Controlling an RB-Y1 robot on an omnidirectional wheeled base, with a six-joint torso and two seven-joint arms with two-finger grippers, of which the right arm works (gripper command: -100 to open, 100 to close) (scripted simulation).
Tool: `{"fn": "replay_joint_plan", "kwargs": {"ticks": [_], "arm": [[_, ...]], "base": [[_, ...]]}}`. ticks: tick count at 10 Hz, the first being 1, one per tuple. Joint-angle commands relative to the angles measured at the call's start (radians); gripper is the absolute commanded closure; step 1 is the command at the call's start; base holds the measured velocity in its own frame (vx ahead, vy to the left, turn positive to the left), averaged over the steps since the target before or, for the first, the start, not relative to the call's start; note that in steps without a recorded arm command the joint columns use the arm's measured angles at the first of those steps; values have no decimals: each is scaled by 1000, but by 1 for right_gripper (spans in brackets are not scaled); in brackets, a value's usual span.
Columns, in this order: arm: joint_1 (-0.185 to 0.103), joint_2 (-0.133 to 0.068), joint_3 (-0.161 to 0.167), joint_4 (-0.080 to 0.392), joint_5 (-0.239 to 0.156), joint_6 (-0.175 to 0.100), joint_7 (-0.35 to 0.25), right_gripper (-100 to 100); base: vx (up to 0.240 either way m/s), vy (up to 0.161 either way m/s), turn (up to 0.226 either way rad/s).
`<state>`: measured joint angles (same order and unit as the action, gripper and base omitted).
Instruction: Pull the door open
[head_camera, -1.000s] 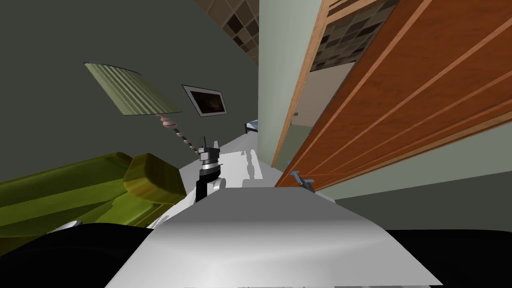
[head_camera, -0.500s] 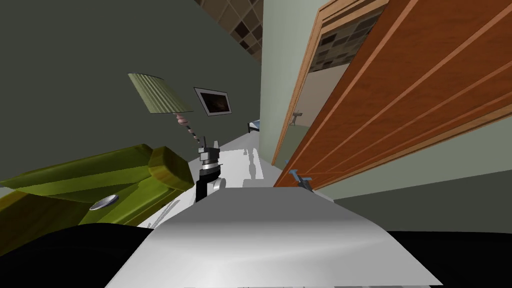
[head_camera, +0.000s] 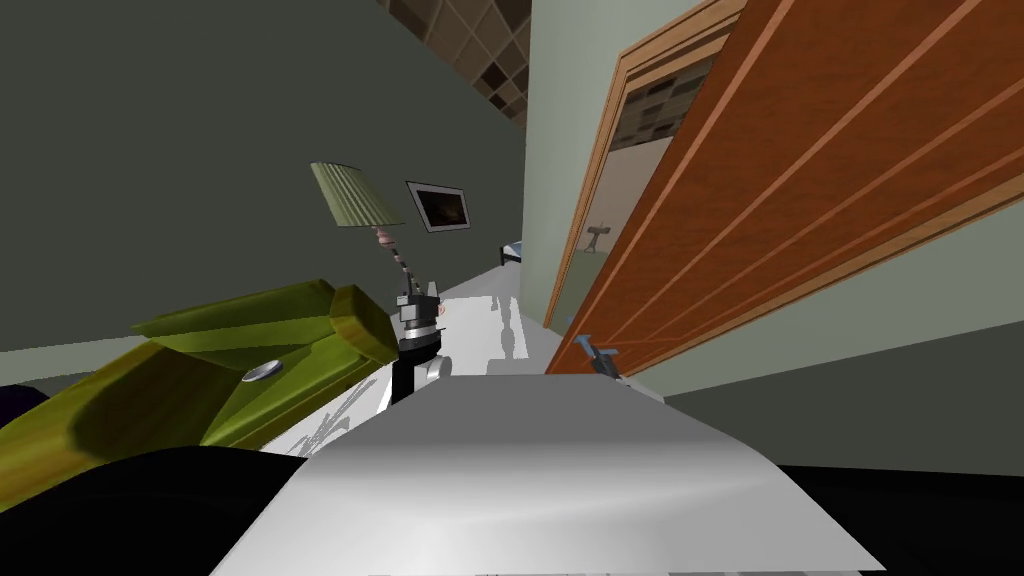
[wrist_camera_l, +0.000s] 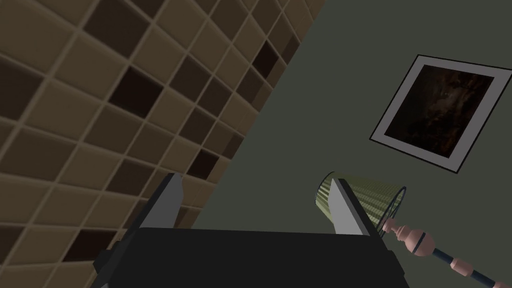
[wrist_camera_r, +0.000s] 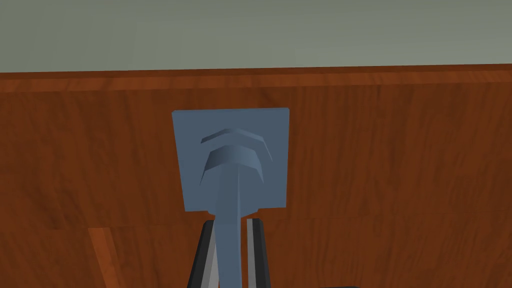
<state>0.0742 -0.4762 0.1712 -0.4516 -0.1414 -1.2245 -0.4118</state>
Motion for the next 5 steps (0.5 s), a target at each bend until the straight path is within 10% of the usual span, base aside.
{"fn": "replay_joint_plan", "kwargs": {"ticks": [1,5], "arm": [[-19,10,14,-2,-10,20,11,100],[-63,20,35,12,-35,50,27,100]], "base": [[-200,-85,119],[-144,-62,82]]}}
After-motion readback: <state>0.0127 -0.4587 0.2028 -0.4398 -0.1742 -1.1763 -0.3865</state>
